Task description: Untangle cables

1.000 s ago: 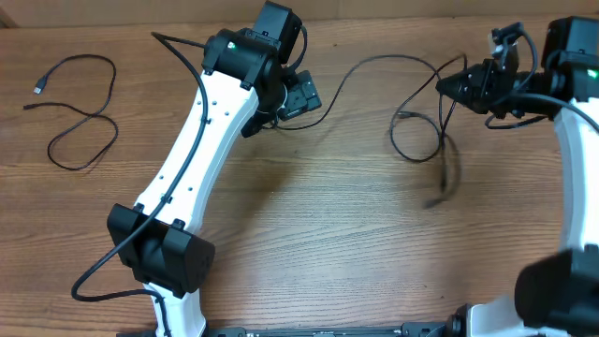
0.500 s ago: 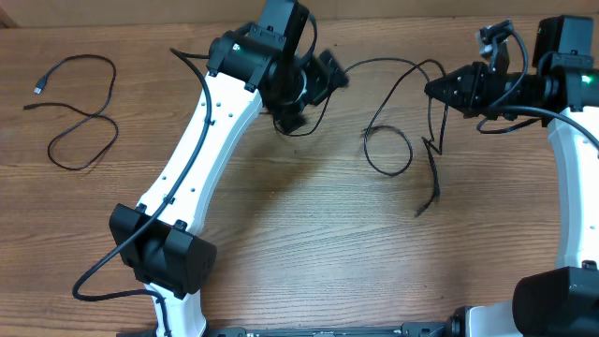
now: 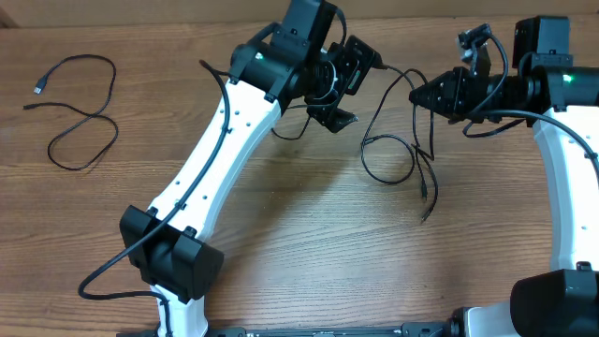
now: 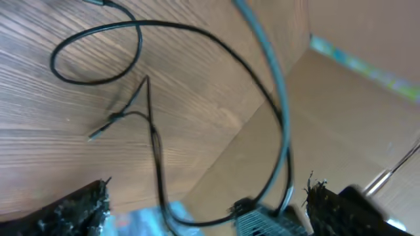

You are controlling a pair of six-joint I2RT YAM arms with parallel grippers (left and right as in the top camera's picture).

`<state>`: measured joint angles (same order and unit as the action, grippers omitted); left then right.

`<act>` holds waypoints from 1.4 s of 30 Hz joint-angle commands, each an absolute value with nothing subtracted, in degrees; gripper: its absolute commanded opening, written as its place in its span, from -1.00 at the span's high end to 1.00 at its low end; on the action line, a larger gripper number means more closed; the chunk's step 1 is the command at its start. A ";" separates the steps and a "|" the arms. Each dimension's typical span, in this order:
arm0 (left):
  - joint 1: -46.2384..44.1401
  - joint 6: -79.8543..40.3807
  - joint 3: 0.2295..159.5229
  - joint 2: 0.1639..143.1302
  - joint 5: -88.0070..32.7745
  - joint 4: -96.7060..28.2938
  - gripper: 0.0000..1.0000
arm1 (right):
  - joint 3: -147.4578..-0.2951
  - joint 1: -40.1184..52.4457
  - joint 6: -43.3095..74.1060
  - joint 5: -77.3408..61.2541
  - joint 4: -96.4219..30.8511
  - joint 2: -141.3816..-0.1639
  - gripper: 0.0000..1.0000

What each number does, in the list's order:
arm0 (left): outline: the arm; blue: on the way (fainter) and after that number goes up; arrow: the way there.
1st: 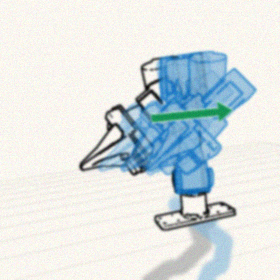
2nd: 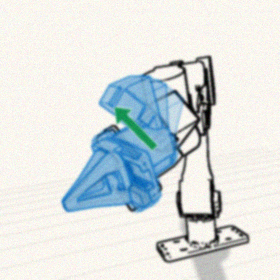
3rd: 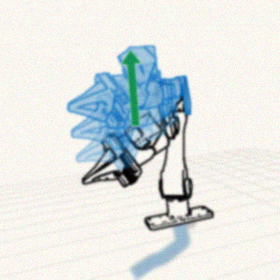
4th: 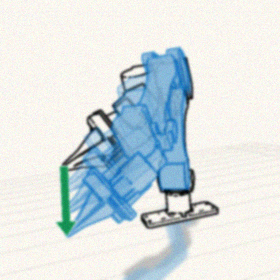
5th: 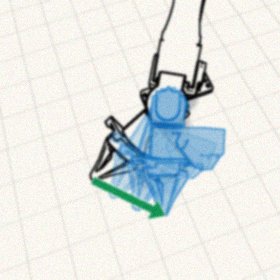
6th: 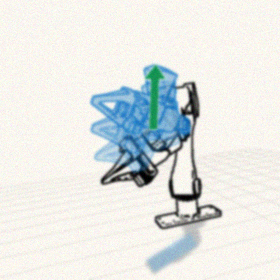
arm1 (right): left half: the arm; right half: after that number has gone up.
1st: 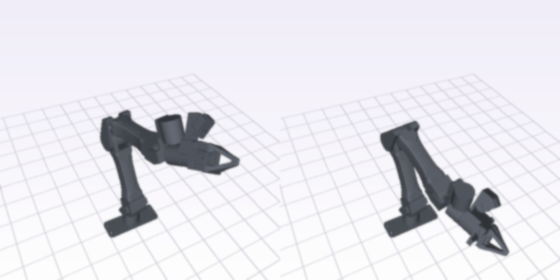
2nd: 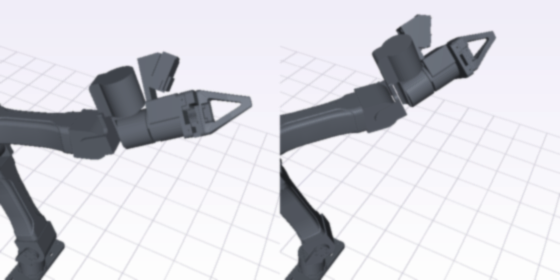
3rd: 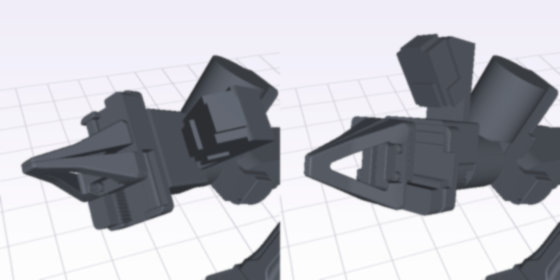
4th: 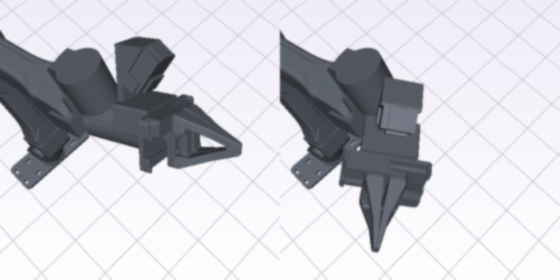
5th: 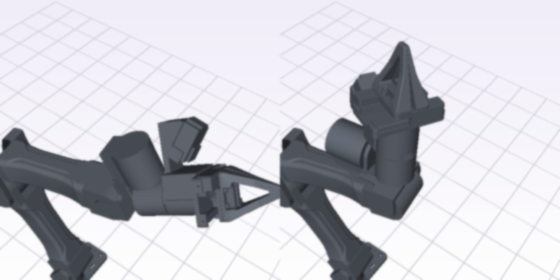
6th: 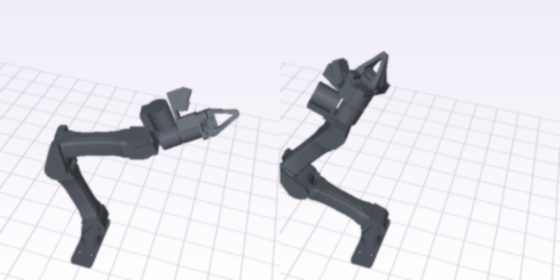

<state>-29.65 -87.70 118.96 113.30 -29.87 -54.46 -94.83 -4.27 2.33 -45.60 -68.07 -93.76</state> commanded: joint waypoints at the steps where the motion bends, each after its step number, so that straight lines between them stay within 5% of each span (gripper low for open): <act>1: -30.00 -93.84 118.96 113.14 -26.94 -52.18 -0.86 | -95.96 -3.33 2.11 -45.78 -68.45 -93.23 0.92; 24: -32.29 -93.93 118.96 113.14 -21.61 -50.68 -0.31 | -95.96 0.16 4.69 -54.15 -72.60 -93.23 0.92; 27: -32.29 -93.91 118.96 113.14 -21.65 -50.70 -0.08 | -95.96 0.19 4.71 -54.19 -73.06 -93.23 0.92; 37: -32.71 -93.86 118.96 113.14 -22.02 -50.87 -0.03 | -95.96 0.38 4.69 -59.40 -73.41 -93.23 0.92; 42: -32.71 -93.86 118.96 113.14 -21.41 -51.05 0.23 | -95.96 0.38 4.69 -60.31 -73.47 -93.23 0.92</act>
